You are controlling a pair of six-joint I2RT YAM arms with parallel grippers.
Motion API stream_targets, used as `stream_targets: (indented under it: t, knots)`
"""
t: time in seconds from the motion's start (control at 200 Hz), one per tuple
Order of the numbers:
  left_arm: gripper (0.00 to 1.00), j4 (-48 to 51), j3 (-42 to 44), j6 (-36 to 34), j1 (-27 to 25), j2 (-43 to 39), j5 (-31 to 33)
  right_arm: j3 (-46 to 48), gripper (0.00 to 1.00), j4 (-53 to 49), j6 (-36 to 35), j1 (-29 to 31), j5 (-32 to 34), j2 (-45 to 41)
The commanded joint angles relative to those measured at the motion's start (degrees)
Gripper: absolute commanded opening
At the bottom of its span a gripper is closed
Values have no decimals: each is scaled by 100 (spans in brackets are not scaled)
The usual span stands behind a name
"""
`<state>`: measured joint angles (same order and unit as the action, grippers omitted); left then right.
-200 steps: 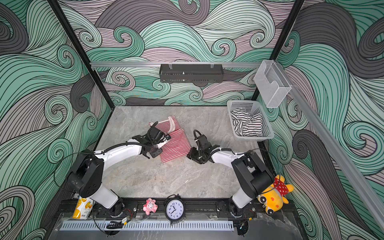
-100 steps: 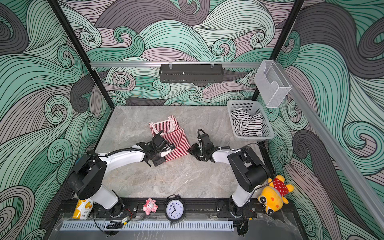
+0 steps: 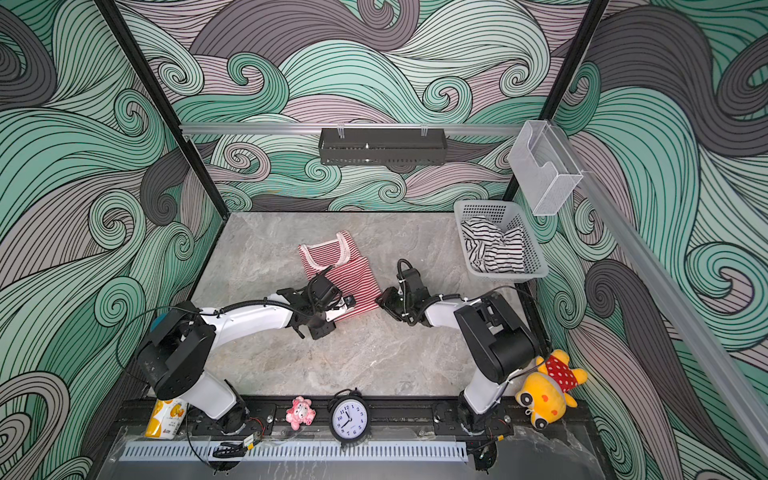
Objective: Fold and stack the tank tops
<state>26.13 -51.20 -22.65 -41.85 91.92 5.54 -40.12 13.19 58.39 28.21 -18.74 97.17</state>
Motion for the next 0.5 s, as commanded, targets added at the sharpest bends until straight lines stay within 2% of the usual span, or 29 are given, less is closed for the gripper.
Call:
stream_targets:
  t: [0.0, 0.23, 0.495]
  knots:
    - [43, 207, -123, -71, -60, 176, -131, 204, 49, -501, 100, -49, 182, 286]
    - [32, 375, -192, -115, -58, 326, -167, 209, 49, -446, 110, -58, 178, 311]
    - [34, 531, -485, -81, -61, 855, 149, 181, 48, -431, 129, -70, 172, 339]
